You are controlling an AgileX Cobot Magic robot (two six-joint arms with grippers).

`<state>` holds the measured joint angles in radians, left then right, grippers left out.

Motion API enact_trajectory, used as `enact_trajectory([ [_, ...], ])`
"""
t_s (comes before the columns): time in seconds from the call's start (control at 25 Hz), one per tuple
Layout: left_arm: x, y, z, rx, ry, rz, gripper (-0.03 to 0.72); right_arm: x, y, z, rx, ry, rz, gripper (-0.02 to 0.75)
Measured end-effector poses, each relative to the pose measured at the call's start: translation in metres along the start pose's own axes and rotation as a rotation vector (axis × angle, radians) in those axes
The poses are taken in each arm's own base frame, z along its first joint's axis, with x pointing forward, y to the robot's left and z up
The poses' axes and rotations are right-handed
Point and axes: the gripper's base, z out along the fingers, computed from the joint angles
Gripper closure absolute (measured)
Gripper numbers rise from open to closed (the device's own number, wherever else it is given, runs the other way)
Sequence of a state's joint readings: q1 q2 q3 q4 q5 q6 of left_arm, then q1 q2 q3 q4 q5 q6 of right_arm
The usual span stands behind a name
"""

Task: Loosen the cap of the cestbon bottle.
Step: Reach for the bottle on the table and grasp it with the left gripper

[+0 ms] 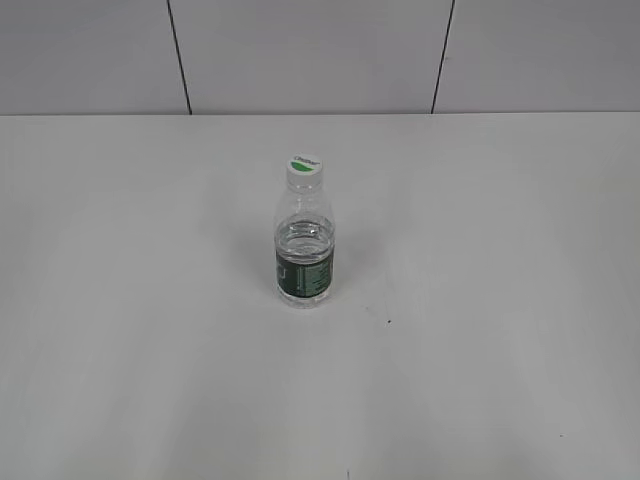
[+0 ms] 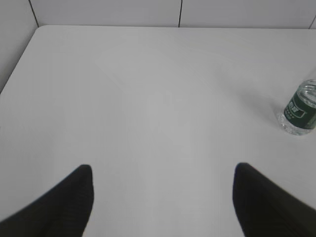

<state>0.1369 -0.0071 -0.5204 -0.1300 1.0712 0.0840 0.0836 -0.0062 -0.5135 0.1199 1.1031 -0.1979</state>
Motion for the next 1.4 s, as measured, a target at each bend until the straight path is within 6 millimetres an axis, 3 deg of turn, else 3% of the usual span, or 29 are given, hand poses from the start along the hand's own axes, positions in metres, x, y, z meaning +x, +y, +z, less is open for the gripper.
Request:
enact_trajectory([
  [0.36, -0.004, 0.001, -0.002, -0.012, -0.033, 0.007, 0.167, 0.000, 0.000, 0.000, 0.000, 0.000, 0.000, 0.150],
  [0.56, -0.024, 0.006, -0.003, -0.068, -0.211, 0.035, 0.171, 0.000, 0.000, 0.000, 0.000, 0.000, 0.000, 0.150],
  [0.8, -0.052, 0.010, 0.016, -0.079, -0.289, 0.032, 0.171, 0.000, 0.000, 0.000, 0.000, 0.000, 0.000, 0.150],
  [1.0, -0.071, 0.010, 0.040, -0.030, -0.348, 0.045, 0.171, 0.000, 0.000, 0.000, 0.000, 0.000, 0.000, 0.150],
  [1.4, -0.086, 0.003, 0.125, 0.026, -0.373, 0.140, 0.171, 0.000, 0.000, 0.000, 0.002, 0.000, -0.001, 0.150],
])
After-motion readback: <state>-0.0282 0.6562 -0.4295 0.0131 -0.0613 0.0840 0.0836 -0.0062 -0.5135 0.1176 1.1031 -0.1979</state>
